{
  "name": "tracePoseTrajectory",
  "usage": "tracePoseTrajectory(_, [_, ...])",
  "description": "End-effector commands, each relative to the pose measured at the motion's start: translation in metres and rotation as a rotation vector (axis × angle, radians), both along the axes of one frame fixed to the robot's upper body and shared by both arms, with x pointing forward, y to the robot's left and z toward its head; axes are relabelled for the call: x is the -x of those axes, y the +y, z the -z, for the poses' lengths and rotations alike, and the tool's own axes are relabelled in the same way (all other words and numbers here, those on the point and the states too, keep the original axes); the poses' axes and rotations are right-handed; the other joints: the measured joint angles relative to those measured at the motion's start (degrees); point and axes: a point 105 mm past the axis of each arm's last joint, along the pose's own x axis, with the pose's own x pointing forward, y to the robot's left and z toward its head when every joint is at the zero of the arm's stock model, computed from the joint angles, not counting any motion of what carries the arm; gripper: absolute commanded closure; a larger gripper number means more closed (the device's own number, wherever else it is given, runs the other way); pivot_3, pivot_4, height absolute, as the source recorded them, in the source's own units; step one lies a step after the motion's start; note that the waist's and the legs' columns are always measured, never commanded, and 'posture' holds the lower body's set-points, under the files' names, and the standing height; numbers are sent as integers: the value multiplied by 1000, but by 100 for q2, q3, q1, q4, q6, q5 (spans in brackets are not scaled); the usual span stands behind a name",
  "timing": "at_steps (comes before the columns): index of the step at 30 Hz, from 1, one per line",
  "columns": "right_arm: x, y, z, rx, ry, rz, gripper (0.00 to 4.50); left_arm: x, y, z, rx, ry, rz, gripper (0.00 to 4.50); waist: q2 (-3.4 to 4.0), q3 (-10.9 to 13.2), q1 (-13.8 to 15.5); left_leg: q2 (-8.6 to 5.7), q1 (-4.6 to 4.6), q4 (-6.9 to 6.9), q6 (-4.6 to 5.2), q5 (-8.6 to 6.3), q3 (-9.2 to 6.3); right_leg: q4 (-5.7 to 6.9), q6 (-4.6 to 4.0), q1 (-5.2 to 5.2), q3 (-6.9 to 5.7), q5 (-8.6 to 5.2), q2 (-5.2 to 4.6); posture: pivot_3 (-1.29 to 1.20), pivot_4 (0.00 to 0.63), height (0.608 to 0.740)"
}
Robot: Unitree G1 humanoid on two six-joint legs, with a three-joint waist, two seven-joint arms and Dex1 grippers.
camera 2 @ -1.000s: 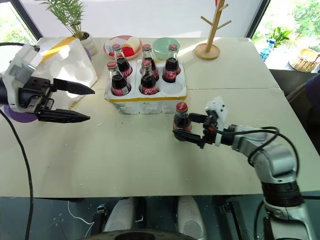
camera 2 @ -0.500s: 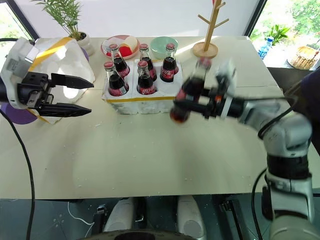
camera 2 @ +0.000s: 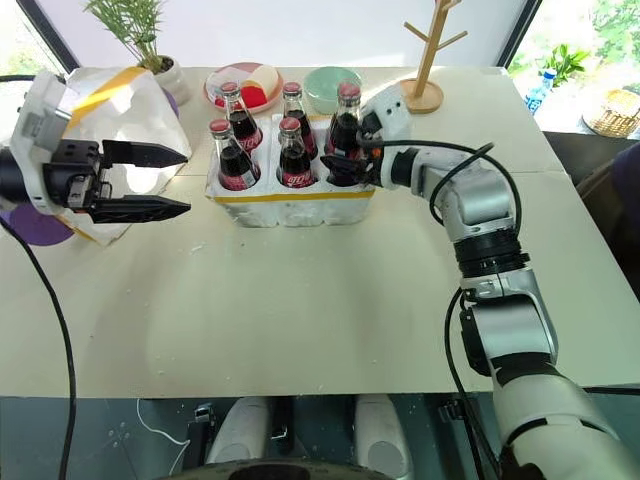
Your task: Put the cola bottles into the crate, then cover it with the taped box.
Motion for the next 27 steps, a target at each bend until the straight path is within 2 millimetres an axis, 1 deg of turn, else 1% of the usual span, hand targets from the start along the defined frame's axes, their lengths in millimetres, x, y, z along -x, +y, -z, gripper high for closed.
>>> tracePoseTrajectory(1, [-1,5,-10,10,-94,-10,1729,7,2,-16,8,-72,-5,0,0,0,-8,0,0,-1,0,0,1,-1,0,-1,0,0,0,0,150,740])
tracePoseTrajectory(2, [-4,4,-4,5,-74,8,1729,7,2,-16,9,-72,-7,0,0,0,-21,0,0,-1,0,0,1,-5,0,-1,0,0,0,0,150,740])
tracePoseTrajectory(4, [-7,2,1,3,-59,29,700,8,1,-15,10,-70,-8,0,-1,-1,-32,1,11,-1,0,0,5,-3,0,6,2,0,0,0,150,740])
tracePoseTrajectory(6, [-5,0,-2,-1,-70,27,20,8,1,-14,9,-68,-10,0,-1,-1,-27,2,22,0,1,-1,5,4,-1,16,2,0,0,0,150,740])
tracePoseTrajectory(7, [-3,-2,-6,-13,-75,21,20,8,1,-13,9,-66,-11,0,-1,-1,-26,2,25,1,3,-2,3,11,-1,18,2,1,0,0,150,740])
tracePoseTrajectory(9, [7,-10,-23,-52,-85,-11,20,8,3,-11,10,-60,-21,0,-1,-1,6,2,25,2,5,-3,2,18,-2,17,2,1,0,0,150,740])
tracePoseTrajectory(11, [22,-21,-40,-75,-94,-51,20,7,7,-10,14,-56,-37,0,0,0,37,1,23,2,5,-2,-1,20,-3,16,1,1,-1,0,150,740])
tracePoseTrajectory(13, [39,-42,-59,-81,-108,-68,20,7,15,-10,16,-58,-76,0,0,0,38,1,20,3,5,-2,-1,17,-2,15,0,1,-3,0,150,740])
tracePoseTrajectory(14, [49,-57,-67,-63,-120,-64,20,8,21,-10,18,-61,-108,0,0,0,36,1,19,2,5,-2,1,12,-2,13,0,1,-5,0,150,740])
tracePoseTrajectory(15, [56,-66,-72,-48,-127,-62,20,8,25,-11,20,-63,-129,0,0,0,32,1,19,2,6,-3,2,12,-2,13,1,1,-6,0,150,740])
tracePoseTrajectory(16, [63,-79,-74,-22,-128,-53,20,10,31,-11,22,-64,-156,0,0,0,24,2,20,0,27,-15,2,3,-2,15,0,1,-5,0,150,740])
tracePoseTrajectory(18, [78,-97,-72,17,-102,-55,20,14,41,-10,19,-68,-213,0,-3,-2,14,3,23,-2,31,-17,4,1,-2,17,0,1,-4,0,150,740])
tracePoseTrajectory(20, [96,-110,-66,43,-63,-89,20,16,54,-10,12,-92,-301,0,-3,-2,-4,4,26,-2,35,-20,7,0,-3,18,0,1,-2,0,150,740])
tracePoseTrajectory(22, [112,-116,-60,55,-28,-123,20,16,74,-9,-2,-108,-438,0,-2,-2,-19,6,36,-3,35,-20,9,3,-3,26,1,0,-2,0,150,740])
tracePoseTrajectory(24, [121,-119,-58,59,-9,-140,20,19,89,-4,-31,-103,-527,0,0,-2,-29,8,43,-3,33,-19,12,7,-4,25,8,1,-2,0,150,740])
tracePoseTrajectory(25, [123,-119,-57,60,-3,-144,20,20,93,-2,-46,-99,-546,0,0,-2,-35,8,52,-3,33,-19,12,14,-4,27,15,1,-2,0,150,740])
tracePoseTrajectory(27, [134,-119,-58,71,11,-187,20,35,131,14,-165,-44,-653,0,0,-2,-45,9,59,-3,33,-19,15,14,-4,29,20,1,-2,0,150,740])
